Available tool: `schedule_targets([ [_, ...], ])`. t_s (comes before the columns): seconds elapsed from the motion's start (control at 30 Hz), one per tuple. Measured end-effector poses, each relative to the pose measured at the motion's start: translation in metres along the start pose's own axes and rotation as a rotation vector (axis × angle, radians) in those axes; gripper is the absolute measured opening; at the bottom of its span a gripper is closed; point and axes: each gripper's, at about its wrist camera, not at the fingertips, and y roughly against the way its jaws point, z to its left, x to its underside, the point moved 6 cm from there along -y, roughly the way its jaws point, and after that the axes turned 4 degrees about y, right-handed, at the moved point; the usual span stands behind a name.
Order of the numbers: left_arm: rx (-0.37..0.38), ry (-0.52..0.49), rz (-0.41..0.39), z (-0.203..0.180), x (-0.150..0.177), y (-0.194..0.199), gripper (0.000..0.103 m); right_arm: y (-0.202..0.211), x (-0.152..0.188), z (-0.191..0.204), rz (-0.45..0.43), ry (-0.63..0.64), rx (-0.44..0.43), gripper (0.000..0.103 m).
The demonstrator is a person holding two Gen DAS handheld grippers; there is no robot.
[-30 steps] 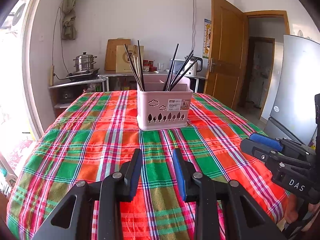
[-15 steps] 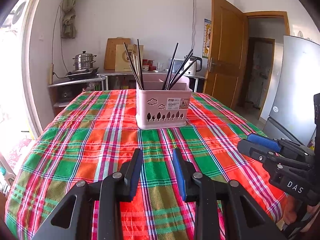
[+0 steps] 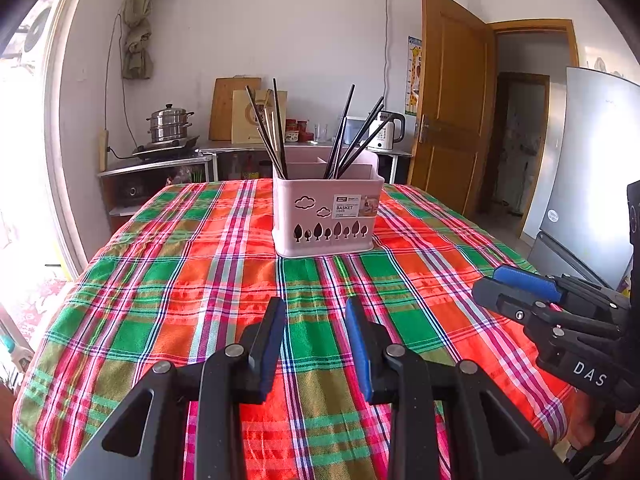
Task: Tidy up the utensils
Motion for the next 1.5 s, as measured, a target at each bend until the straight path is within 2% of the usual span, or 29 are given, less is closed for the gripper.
schedule_targets([
  [1.5, -0.001, 0.001, 0.015, 0.0002, 0.0039, 0.0003, 0.031, 0.0008, 0.0017, 0.0018, 0.004, 0.005, 0.000, 0.037],
])
